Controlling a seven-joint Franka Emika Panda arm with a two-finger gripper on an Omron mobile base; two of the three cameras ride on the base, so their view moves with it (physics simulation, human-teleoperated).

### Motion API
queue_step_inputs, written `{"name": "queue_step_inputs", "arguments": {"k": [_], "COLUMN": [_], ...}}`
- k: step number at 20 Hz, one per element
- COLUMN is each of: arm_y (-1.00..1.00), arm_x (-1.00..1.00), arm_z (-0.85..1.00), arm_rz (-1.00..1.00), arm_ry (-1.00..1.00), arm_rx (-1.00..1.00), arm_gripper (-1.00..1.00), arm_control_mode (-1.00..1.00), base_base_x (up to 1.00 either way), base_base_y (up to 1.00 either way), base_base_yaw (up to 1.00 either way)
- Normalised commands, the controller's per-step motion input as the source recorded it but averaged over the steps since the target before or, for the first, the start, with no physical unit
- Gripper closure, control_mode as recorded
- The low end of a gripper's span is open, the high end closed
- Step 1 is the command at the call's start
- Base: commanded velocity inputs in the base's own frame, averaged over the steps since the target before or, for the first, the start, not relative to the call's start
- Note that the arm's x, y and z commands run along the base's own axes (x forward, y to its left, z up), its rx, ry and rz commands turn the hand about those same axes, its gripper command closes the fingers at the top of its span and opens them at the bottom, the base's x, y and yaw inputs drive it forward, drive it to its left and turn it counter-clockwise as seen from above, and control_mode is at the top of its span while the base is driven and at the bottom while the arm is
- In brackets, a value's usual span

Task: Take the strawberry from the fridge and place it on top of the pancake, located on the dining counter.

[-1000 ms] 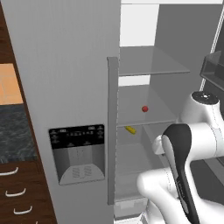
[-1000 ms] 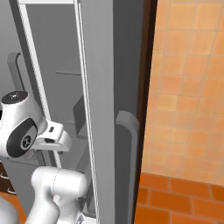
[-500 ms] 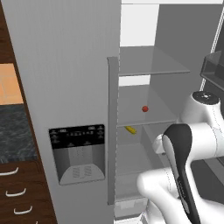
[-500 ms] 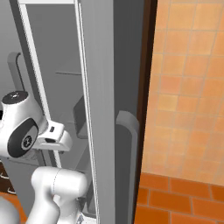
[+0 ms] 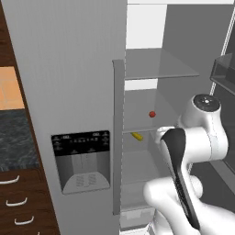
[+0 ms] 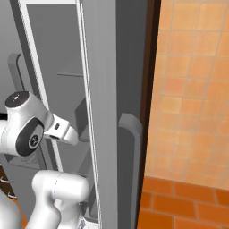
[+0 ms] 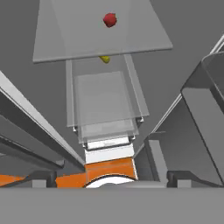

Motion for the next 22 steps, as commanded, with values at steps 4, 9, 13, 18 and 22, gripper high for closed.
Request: {"name": "queue_step_inputs", "arguments": {"k": [4, 9, 13, 18, 22], "arm_y": [-0.12, -0.07, 0.00, -0.13, -0.20], "arm_x": [0.76, 0.90, 0.99, 0.81, 0.54], "arm_z": [0.00, -0.03, -0.02, 0.00, 0.00], "arm_rz": [0.02, 0.03, 0.00, 0.00, 0.00], "arm_ry": [-0.21, -0.05, 0.00, 0.01, 0.06], "arm_rx": [0.01, 0.00, -0.02, 0.00, 0.00], "arm_gripper": [-1.00, -1.00, -1.00, -1.00, -1.00], "arm_control_mode": [-1.00, -1.00, -1.00, -1.00, -1.00], "base_base_x": [0.00, 0.00, 0.00, 0.00, 0.00], "base_base_y": [0.00, 0.00, 0.00, 0.00, 0.00], "base_base_yaw": [0.00, 0.00, 0.00, 0.00, 0.00]}}
